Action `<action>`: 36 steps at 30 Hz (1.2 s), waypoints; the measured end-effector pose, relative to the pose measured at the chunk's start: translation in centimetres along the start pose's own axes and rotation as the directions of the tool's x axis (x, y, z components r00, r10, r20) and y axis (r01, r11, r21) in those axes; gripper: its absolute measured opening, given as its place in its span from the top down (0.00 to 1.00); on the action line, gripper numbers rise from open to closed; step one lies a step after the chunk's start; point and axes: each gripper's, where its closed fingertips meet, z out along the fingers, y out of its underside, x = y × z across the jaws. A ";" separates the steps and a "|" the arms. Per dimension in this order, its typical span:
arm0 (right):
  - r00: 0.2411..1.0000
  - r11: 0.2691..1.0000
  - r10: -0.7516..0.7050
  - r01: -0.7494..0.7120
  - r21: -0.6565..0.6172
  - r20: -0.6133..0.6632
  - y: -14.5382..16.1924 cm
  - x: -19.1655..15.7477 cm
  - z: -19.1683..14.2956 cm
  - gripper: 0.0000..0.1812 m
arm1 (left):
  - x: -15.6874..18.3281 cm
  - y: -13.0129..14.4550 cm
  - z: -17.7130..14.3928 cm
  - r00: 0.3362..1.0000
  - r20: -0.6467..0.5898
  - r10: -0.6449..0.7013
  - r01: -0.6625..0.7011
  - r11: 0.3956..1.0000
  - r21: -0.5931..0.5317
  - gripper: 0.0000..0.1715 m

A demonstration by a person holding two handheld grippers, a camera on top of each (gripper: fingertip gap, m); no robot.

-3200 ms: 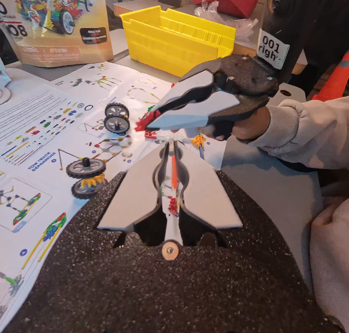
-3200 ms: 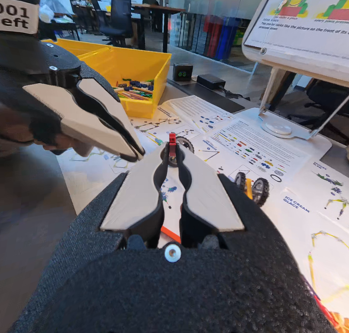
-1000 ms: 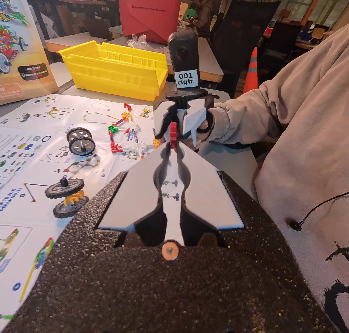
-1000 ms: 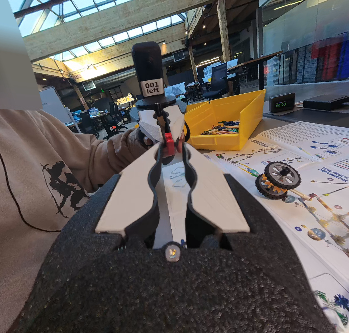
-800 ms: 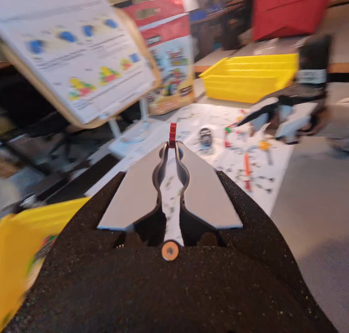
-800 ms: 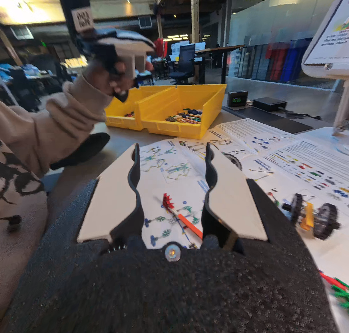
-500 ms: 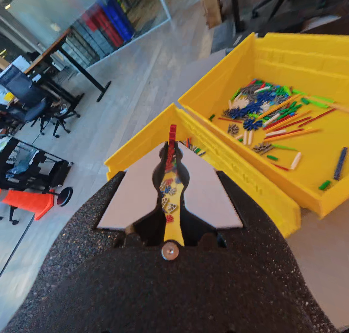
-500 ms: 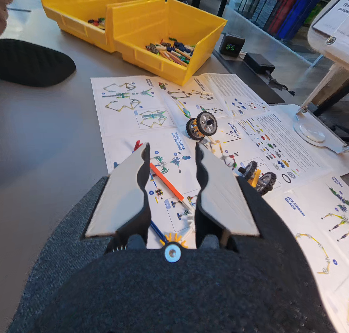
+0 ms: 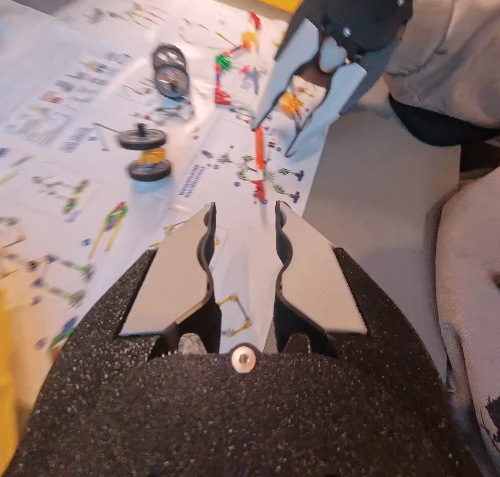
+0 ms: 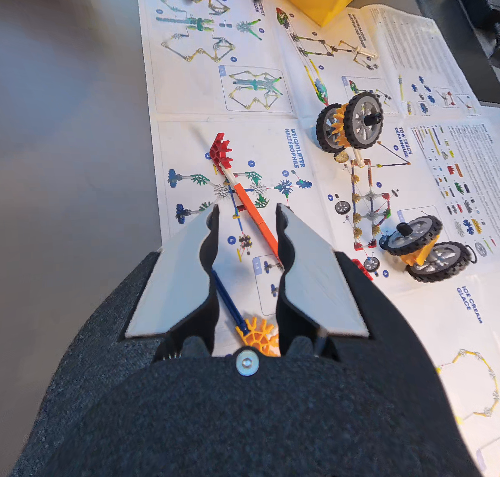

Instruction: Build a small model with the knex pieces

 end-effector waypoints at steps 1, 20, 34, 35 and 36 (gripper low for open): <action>1.000 1.000 -0.006 0.006 -0.008 0.011 0.2 0.0 0.3 0.79 | 1.3 0.9 2.6 0.998 -0.055 0.019 -0.023 0.998 -0.060 0.75; 0.981 0.980 -0.195 0.194 -0.033 -0.023 -1.7 -0.8 2.7 0.96 | 2.0 2.0 7.0 0.951 -0.023 0.307 -0.308 0.949 -0.063 0.98; 0.966 0.967 0.182 -0.142 0.213 -0.183 -5.0 2.5 1.3 0.96 | 0.4 -2.4 5.1 0.921 0.300 0.247 -0.297 0.945 0.135 0.98; 0.959 0.955 0.220 -0.175 0.239 -0.177 -5.3 2.7 1.0 0.96 | 0.5 -2.8 5.0 0.893 0.350 0.283 -0.344 0.930 0.127 0.98; 0.953 0.945 0.248 -0.199 0.258 -0.174 -5.5 2.8 0.8 0.96 | 0.6 -3.1 4.8 0.860 0.398 0.319 -0.391 0.913 0.112 0.98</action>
